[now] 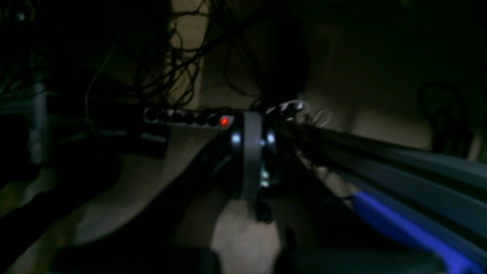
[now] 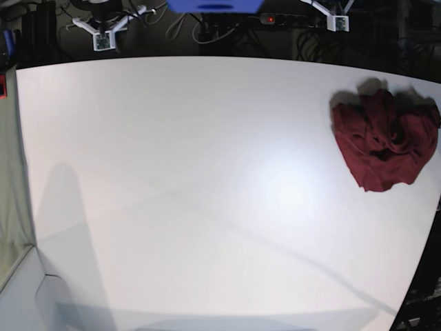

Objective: Layout the t-shirt on the table in an organized manner, then fold the t-shirt properly

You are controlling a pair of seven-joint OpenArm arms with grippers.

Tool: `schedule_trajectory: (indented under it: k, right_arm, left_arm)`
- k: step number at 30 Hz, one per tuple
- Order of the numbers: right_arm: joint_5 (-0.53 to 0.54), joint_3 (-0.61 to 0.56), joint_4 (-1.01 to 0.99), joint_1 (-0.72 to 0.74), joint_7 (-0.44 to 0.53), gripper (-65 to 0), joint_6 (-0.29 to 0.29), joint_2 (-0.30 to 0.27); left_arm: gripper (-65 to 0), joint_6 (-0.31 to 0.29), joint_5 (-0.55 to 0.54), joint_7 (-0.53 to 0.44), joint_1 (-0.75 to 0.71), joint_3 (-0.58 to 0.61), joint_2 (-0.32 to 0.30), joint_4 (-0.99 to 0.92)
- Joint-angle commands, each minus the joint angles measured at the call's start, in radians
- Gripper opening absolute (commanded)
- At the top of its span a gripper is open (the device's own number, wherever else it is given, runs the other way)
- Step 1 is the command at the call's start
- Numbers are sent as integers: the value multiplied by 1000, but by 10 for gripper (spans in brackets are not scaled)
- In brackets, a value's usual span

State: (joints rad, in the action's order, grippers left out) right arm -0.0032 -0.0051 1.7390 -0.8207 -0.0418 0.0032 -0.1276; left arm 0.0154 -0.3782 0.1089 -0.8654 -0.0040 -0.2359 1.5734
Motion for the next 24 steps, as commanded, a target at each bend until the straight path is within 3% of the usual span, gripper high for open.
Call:
schedule_trajectory:
  k: [1, 8, 14, 19, 24]
  right_arm:
    - [1, 0, 57, -15, 32, -650, 4, -5]
    - [1, -6, 246, -1, 32, -650, 4, -4]
    - [1, -88, 276, 64, 29, -650, 4, -2]
    - [1, -201, 289, 157, -69, -650, 4, -2]
    - [1, -344, 293, 251, -185, -650, 2, -1]
  left_arm:
    - [-649, -2, 2, -16, -33, -18, -3, 43]
    - [-649, -9, 3, -16, -128, -196, 71, 238]
    - [-649, -9, -3, -16, -168, -288, 91, 355]
    - [-649, -7, -6, -16, -186, -324, 108, 378]
    - [-649, -10, -6, -16, -193, -419, 174, 436]
